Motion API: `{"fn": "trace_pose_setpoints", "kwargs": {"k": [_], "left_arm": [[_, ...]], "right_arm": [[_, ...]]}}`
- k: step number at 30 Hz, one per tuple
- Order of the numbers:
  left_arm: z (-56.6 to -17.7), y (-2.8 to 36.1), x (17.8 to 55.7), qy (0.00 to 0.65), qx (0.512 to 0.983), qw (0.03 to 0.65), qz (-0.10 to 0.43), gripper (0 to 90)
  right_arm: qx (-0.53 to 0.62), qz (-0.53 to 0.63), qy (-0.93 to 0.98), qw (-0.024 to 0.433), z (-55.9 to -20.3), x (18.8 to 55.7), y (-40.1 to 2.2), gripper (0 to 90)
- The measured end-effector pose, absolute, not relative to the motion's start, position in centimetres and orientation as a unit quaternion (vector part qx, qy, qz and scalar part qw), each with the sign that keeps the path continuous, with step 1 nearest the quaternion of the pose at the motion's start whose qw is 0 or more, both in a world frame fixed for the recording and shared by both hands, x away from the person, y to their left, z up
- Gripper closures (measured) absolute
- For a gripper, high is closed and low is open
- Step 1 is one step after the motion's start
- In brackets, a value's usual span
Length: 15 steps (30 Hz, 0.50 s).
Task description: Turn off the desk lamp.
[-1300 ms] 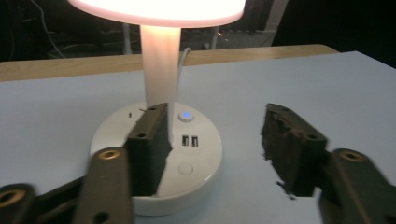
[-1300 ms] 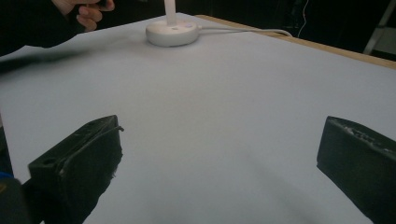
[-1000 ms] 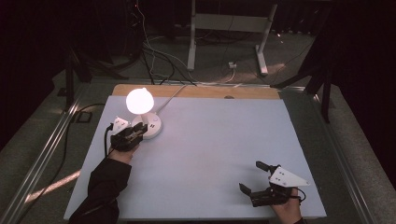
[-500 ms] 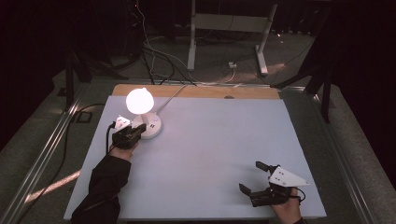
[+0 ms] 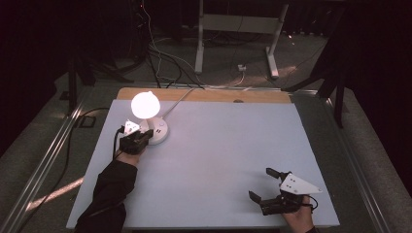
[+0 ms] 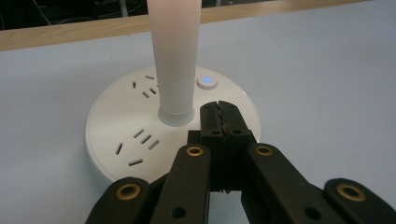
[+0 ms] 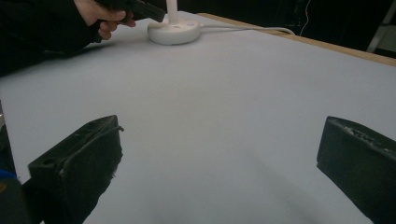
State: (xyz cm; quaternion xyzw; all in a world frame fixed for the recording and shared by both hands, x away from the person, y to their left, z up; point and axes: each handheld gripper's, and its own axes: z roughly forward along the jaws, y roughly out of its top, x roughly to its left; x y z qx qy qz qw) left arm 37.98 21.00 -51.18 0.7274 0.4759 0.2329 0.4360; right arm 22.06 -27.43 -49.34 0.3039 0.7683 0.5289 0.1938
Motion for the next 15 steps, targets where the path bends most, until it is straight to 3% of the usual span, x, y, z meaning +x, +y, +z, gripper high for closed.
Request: {"fn": "trace_pose_setpoints", "kwargs": {"k": [15], "left_arm": [[-51.69,20.82,38.29,0.476,0.736,0.428,0.222,90.0]], "right_arm": [[0.304,0.529,0.768,0.194,-49.34,22.07,-27.46,0.0]]}}
